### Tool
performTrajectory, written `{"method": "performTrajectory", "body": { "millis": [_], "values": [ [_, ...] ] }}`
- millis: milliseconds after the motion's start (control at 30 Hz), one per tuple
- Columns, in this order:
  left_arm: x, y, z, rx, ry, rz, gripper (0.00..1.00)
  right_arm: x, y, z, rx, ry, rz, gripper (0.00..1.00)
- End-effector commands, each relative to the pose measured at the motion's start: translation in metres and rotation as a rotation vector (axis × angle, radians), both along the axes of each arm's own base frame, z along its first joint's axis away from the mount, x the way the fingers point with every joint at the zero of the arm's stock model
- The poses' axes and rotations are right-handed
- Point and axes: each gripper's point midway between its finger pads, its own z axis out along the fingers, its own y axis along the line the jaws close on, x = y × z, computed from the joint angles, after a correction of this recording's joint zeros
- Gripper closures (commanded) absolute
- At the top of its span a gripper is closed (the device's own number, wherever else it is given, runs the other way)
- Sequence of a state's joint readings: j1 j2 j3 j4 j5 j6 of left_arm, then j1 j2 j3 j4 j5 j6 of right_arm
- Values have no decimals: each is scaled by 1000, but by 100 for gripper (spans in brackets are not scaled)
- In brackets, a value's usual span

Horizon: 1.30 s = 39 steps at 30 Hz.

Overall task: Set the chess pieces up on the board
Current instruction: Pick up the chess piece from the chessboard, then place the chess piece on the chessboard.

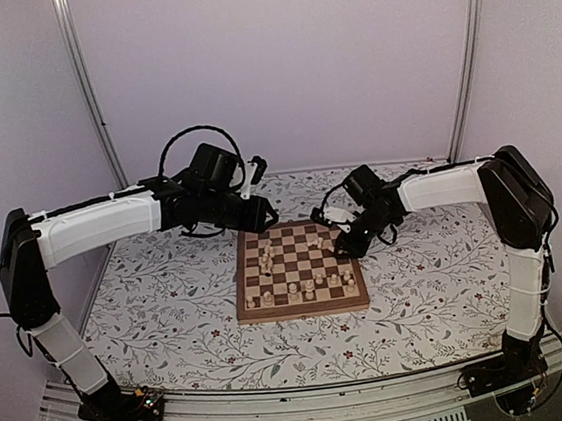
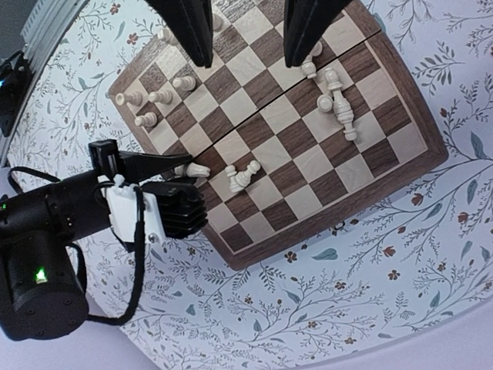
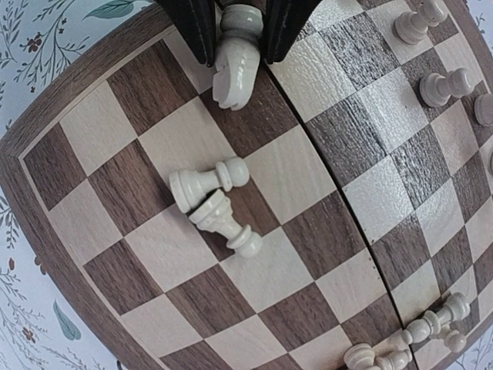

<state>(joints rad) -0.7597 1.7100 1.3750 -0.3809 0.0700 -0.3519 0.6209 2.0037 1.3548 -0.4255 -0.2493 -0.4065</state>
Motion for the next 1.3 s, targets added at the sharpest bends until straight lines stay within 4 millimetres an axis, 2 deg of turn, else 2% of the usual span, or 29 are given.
{"method": "performTrajectory", "body": {
  "millis": [0,133,267,400,467,633,833,1067,1267],
  "values": [
    [4,3,-10,12,8,14,66,-13,-15,-7,-62,17,-7,83],
    [6,1,-10,-7,3,17,66,-13,-12,1,-41,2,3,92],
    [8,-9,-8,-114,30,-5,64,-18,1,36,76,-23,63,95],
    [3,-29,3,-289,51,-66,61,-35,15,84,239,-34,163,97],
    [2,-40,13,-380,40,-101,59,-43,19,98,295,-26,198,97],
    [-10,-64,18,-532,93,-211,58,-58,26,124,385,-14,257,97],
    [-26,-85,10,-578,148,-277,57,-64,28,135,422,-13,285,97],
    [-36,-99,-11,-565,232,-292,55,-64,29,132,421,-3,285,96],
    [-44,-108,-13,-578,278,-329,56,-65,29,130,419,2,284,96]
  ]
}}
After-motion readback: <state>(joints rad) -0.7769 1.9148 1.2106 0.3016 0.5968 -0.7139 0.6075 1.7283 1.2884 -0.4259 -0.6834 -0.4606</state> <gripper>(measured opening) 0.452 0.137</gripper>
